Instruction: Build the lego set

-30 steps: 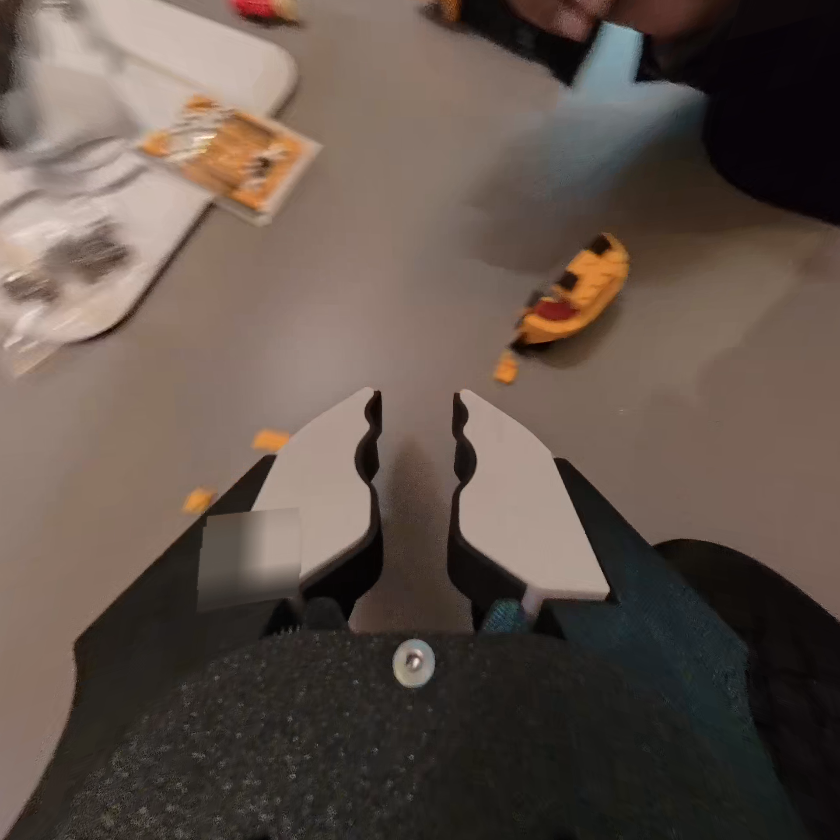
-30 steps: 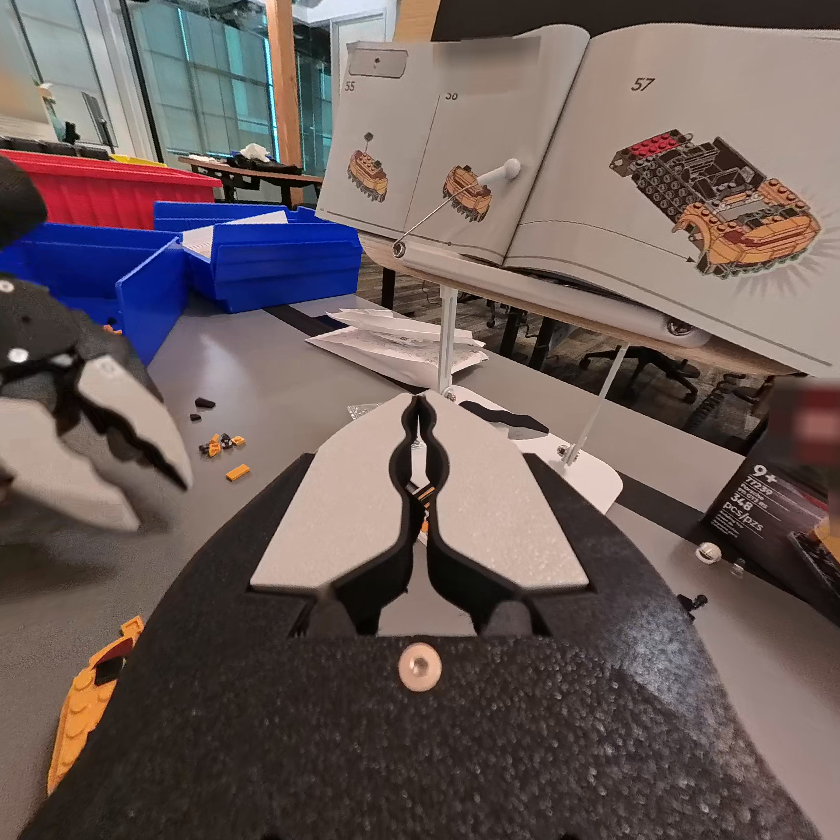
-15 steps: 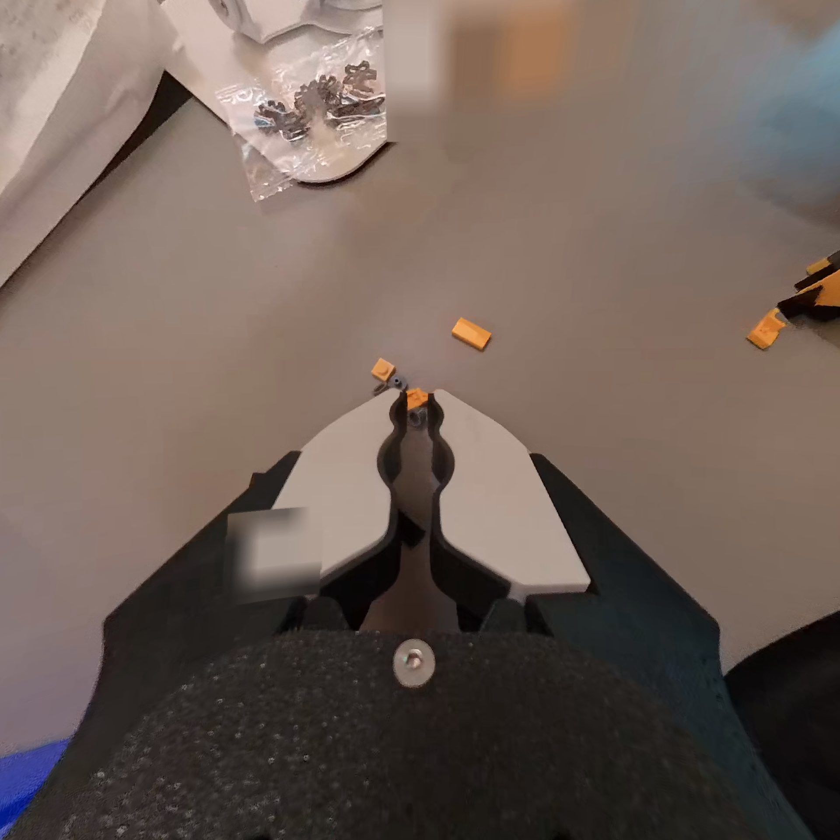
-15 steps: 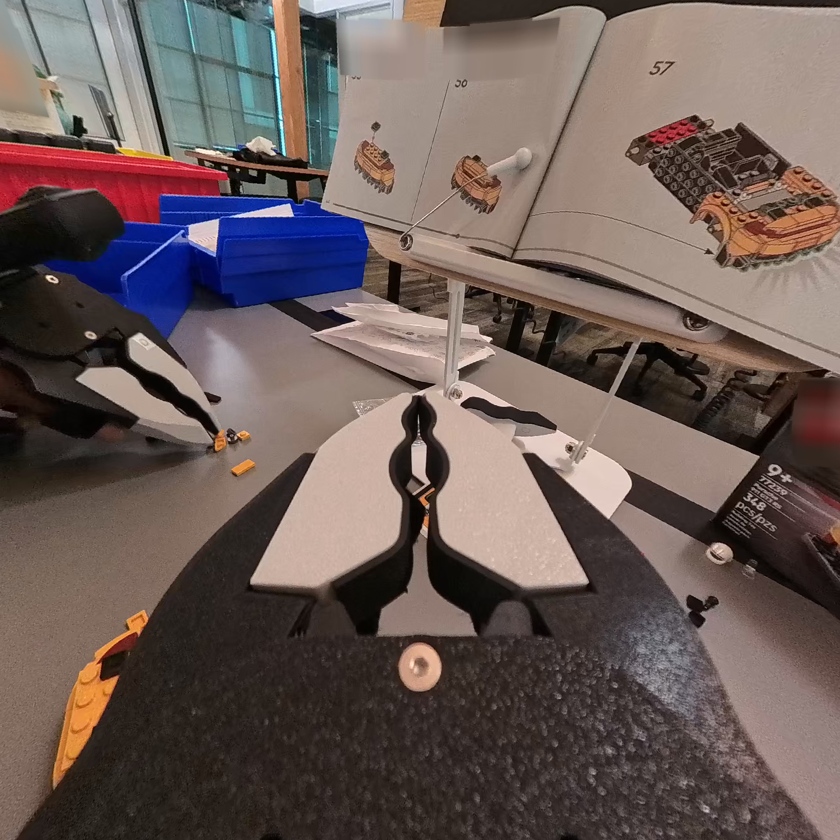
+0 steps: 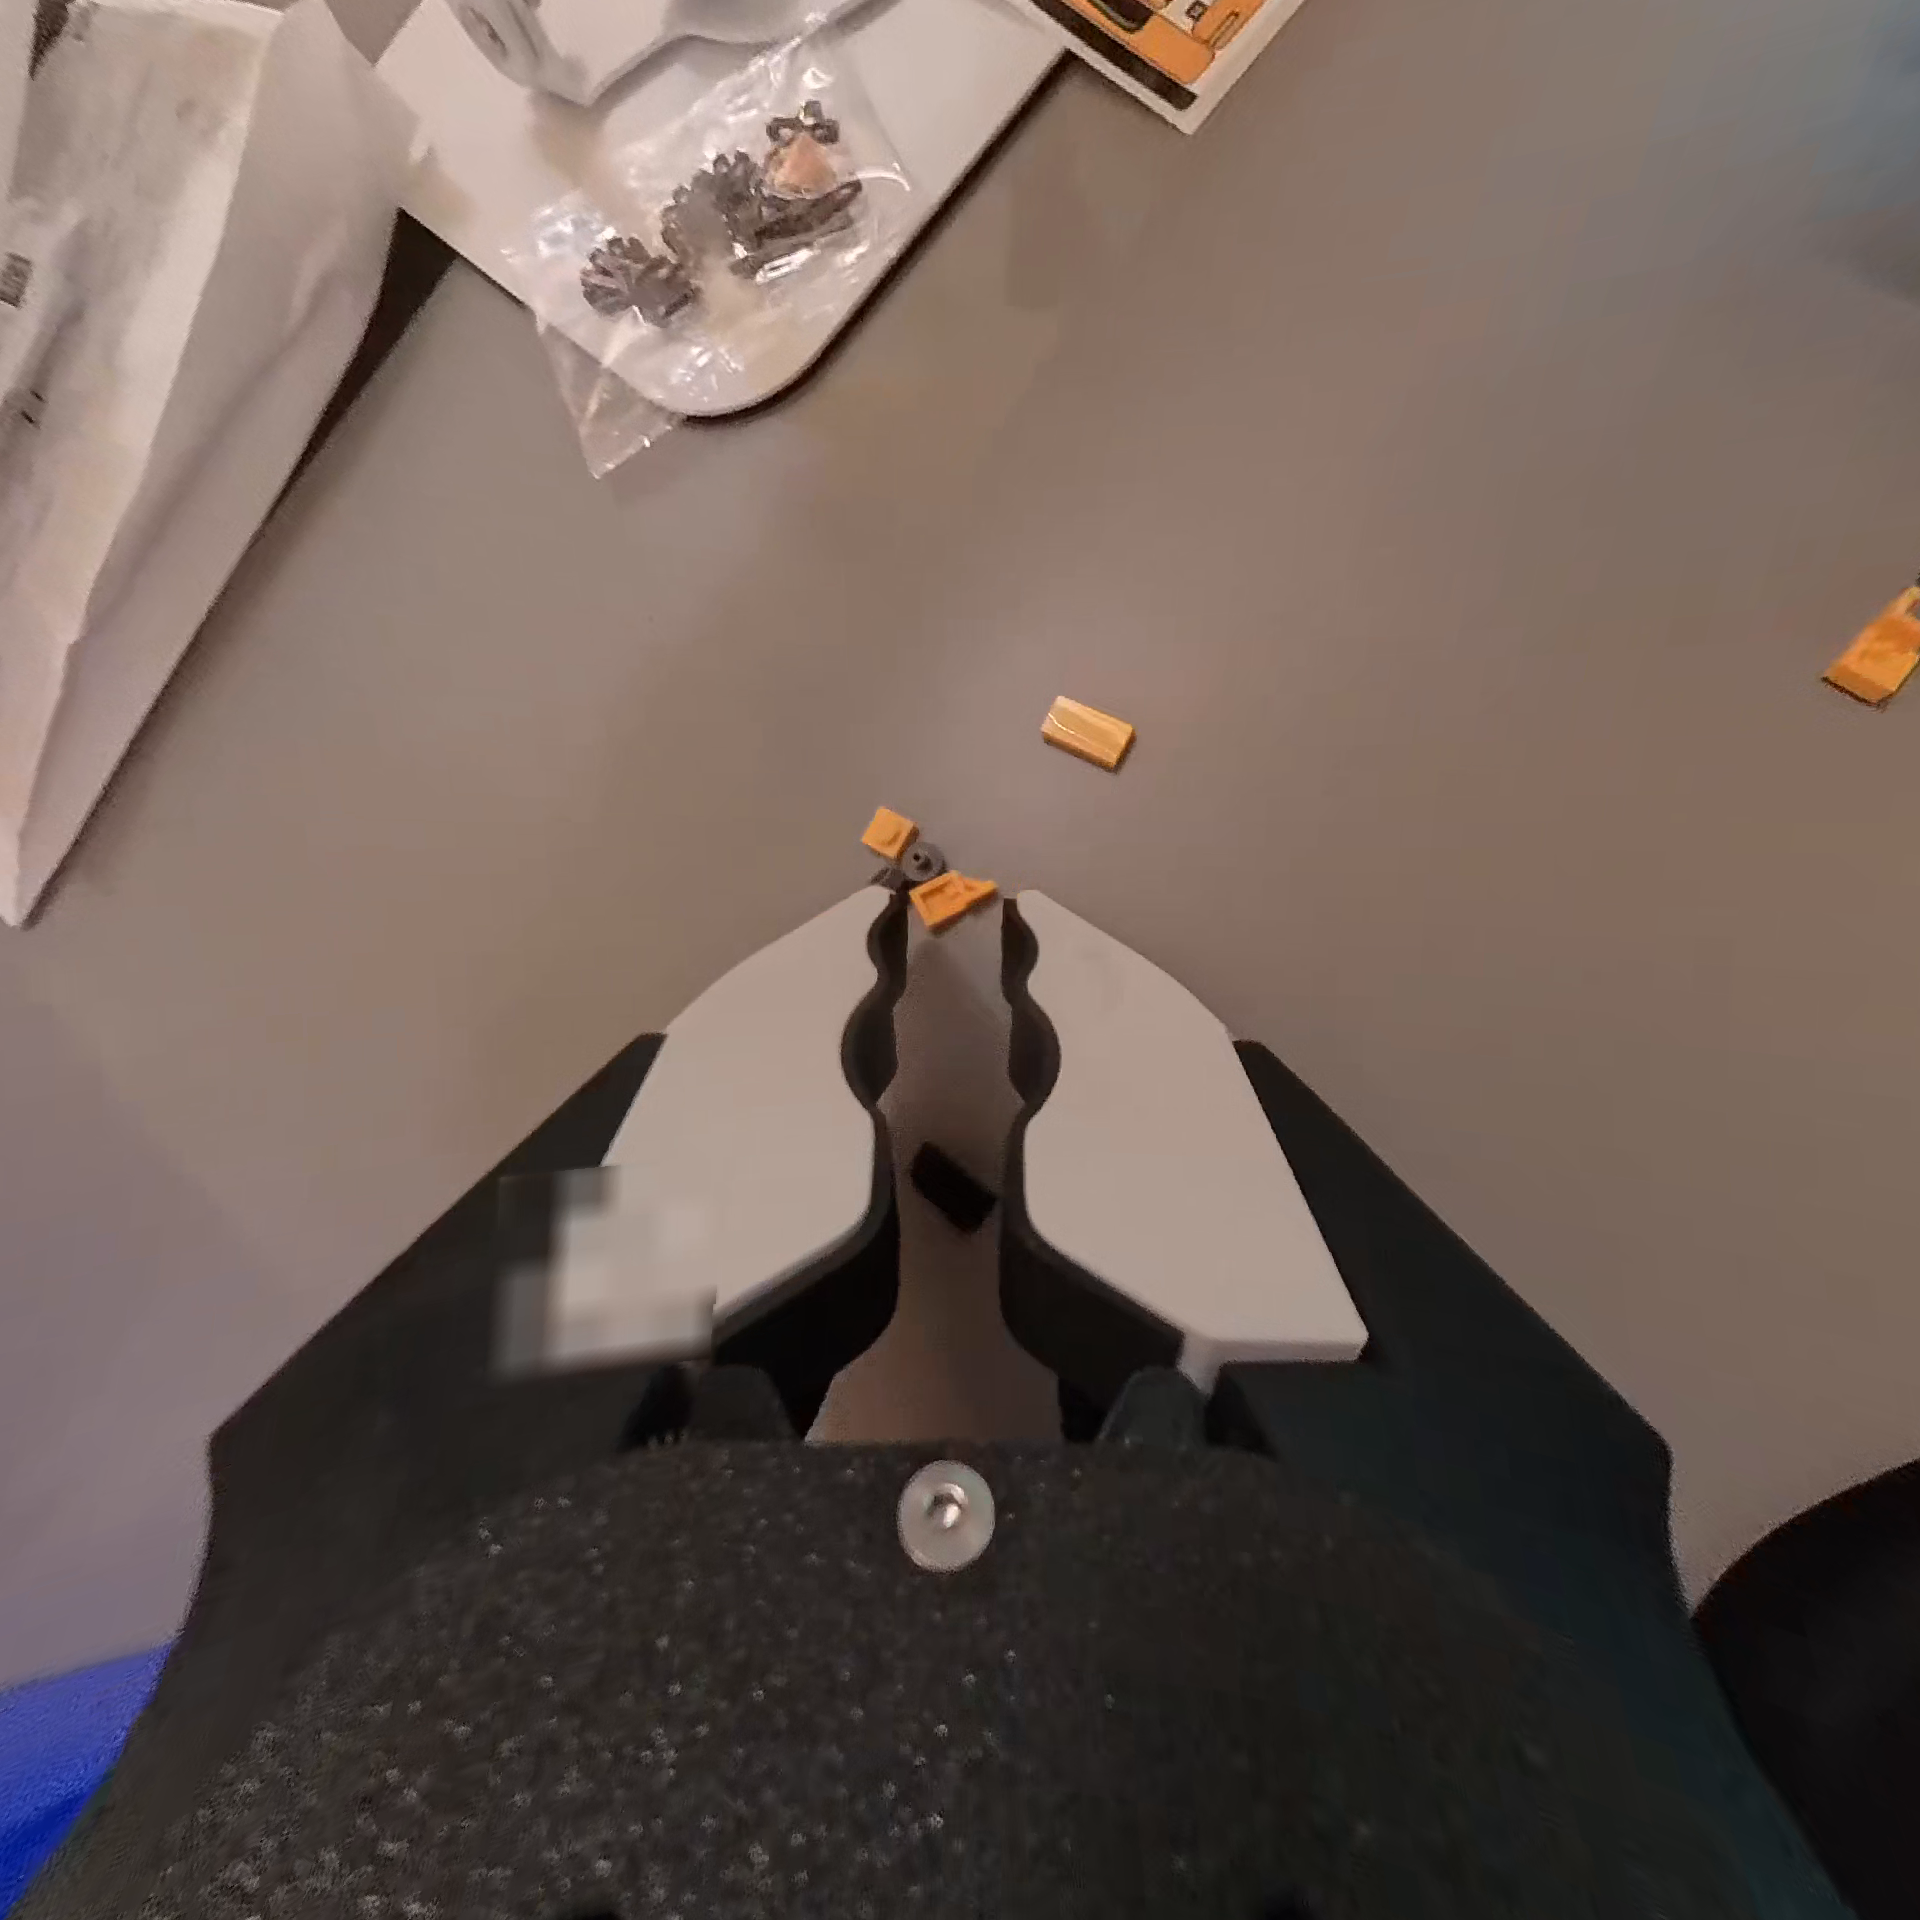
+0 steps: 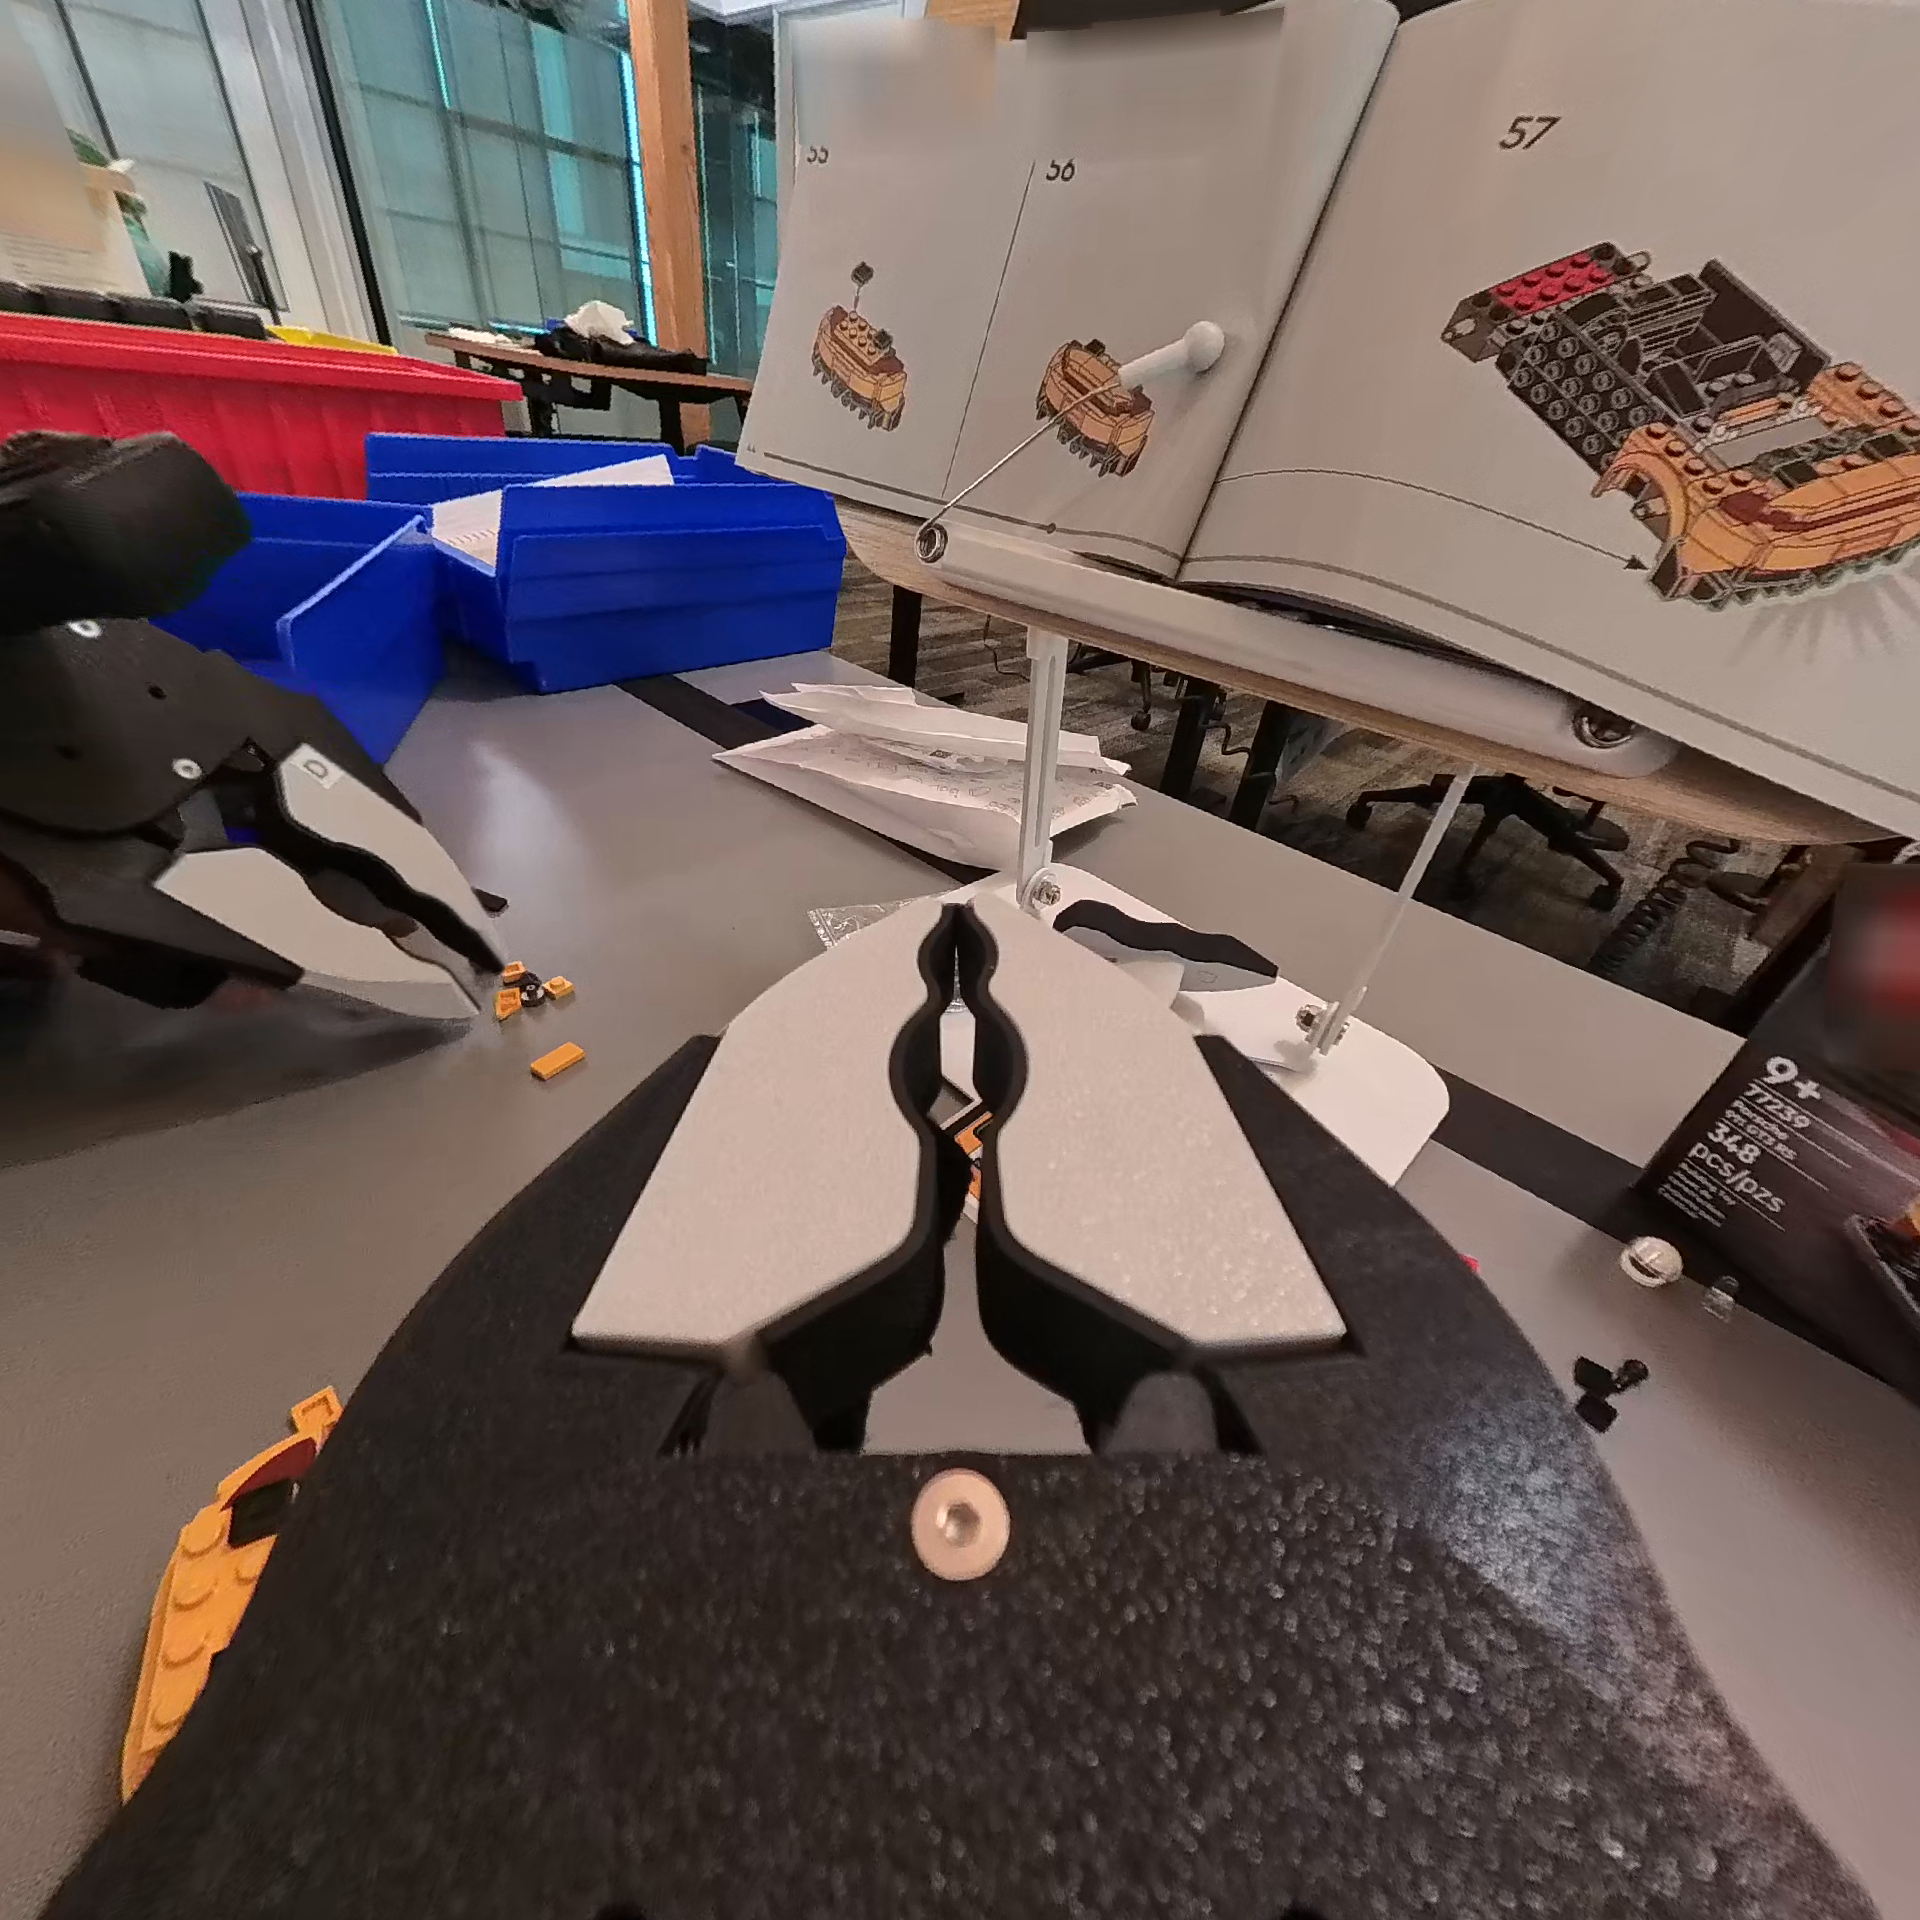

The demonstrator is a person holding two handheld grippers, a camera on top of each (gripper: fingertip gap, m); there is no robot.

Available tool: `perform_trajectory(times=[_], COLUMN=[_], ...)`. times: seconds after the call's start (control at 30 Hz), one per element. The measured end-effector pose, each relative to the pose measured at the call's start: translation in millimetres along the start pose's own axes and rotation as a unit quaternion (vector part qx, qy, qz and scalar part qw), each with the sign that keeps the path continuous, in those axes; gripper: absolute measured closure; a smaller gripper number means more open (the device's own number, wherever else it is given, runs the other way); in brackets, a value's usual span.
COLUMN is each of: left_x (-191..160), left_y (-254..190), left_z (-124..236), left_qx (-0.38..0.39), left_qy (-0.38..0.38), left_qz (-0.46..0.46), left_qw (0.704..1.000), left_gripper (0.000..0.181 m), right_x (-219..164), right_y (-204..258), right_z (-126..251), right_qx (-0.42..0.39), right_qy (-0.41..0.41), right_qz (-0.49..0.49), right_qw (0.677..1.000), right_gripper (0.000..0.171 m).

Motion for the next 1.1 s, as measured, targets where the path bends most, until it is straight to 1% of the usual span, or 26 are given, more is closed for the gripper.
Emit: perform_trajectory(times=[0.17,0.4,0.57,0.63,0.77,0.87,1.1], left_x=[-1.2,1.5,2.6,11.8,43.4,56.5,72.7], left_y=[-0.9,1.2,-2.1,-12.7,-53.7,-75.6,-105.3], left_z=[-4.8,-8.9,-7.7,-3.9,2.2,-4.1,-20.5], left_qx=[-0.016,-0.015,-0.024,-0.040,-0.111,-0.130,-0.182], left_qy=[0.005,0.001,-0.001,-0.025,-0.078,-0.083,-0.081], left_qz=[0.040,0.075,0.070,0.045,-0.002,-0.030,-0.041], left_qw=[0.999,0.997,0.997,0.998,0.991,0.988,0.979], left_gripper=[0.164,0.166,0.167,0.167,0.175,0.175,0.175], right_x=[-0.3,-1.4,-0.8,0.2,2.7,3.7,3.7], right_y=[0.1,0.5,0.5,-0.2,-1.6,-1.7,-1.2], right_z=[-0.2,-1.4,-1.0,-0.3,1.1,1.7,1.6], right_qx=[0.001,0.003,0.001,-0.003,-0.011,-0.012,-0.012], right_qy=[0.001,0.004,0.003,-0.001,-0.008,-0.010,-0.009], right_qz=[0.000,0.000,0.001,0.002,0.004,0.004,0.007], right_qw=[1.000,1.000,1.000,1.000,1.000,1.000,1.000], right_gripper=[0.171,0.171,0.171,0.171,0.171,0.171,0.171])
Point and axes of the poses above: each gripper's, where its closed fingertips meet, z back along the fingers, x out of its top, y = z × x across the jaws, the point moved 5 cm from there along z, back along the fingers, and after that the axes turned 3 degrees about y, right-handed, at the moved point
